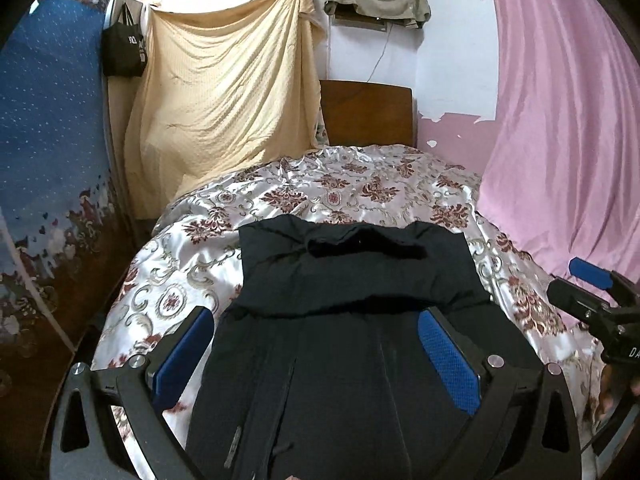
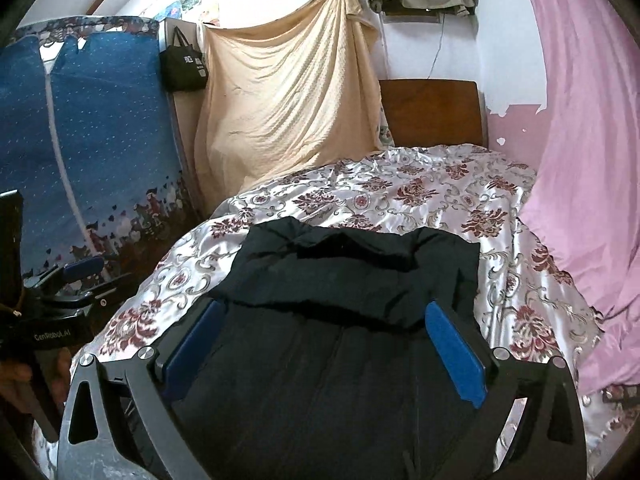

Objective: Fold large clothes
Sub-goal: 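Open both grippers and pull them back from the black jacket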

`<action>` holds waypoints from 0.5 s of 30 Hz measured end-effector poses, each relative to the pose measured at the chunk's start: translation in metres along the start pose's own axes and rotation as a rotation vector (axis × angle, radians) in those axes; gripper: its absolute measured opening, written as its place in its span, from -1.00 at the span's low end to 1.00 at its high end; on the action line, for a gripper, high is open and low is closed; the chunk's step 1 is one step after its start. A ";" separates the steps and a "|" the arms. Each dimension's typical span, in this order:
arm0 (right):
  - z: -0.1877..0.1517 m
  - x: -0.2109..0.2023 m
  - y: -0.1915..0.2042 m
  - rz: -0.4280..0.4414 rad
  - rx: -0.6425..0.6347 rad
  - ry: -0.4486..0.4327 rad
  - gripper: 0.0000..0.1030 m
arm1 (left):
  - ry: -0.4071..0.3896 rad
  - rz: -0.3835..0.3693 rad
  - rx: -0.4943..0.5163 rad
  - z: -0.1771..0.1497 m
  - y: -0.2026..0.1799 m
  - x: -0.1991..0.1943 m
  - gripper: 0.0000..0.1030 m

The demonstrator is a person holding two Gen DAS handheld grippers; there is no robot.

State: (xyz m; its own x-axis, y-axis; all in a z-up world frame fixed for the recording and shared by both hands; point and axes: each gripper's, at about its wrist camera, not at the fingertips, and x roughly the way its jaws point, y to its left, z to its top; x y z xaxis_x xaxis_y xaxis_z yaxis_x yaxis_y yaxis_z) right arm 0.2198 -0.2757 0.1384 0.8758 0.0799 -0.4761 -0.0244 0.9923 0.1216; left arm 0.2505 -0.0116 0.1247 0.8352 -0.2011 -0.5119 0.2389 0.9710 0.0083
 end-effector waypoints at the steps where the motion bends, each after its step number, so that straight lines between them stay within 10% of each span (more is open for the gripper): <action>1: -0.004 -0.007 0.003 -0.001 -0.005 0.000 0.94 | 0.000 0.002 0.003 -0.003 -0.001 -0.005 1.00; 15: -0.047 -0.077 0.022 -0.001 -0.040 -0.017 0.94 | -0.001 0.011 0.049 -0.052 -0.012 -0.053 1.00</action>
State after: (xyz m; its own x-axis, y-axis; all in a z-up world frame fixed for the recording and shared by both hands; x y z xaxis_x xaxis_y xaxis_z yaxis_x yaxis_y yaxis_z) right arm 0.1292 -0.2555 0.1365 0.8837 0.0779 -0.4615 -0.0428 0.9954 0.0861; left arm 0.1773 -0.0058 0.1069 0.8385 -0.1906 -0.5104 0.2534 0.9658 0.0557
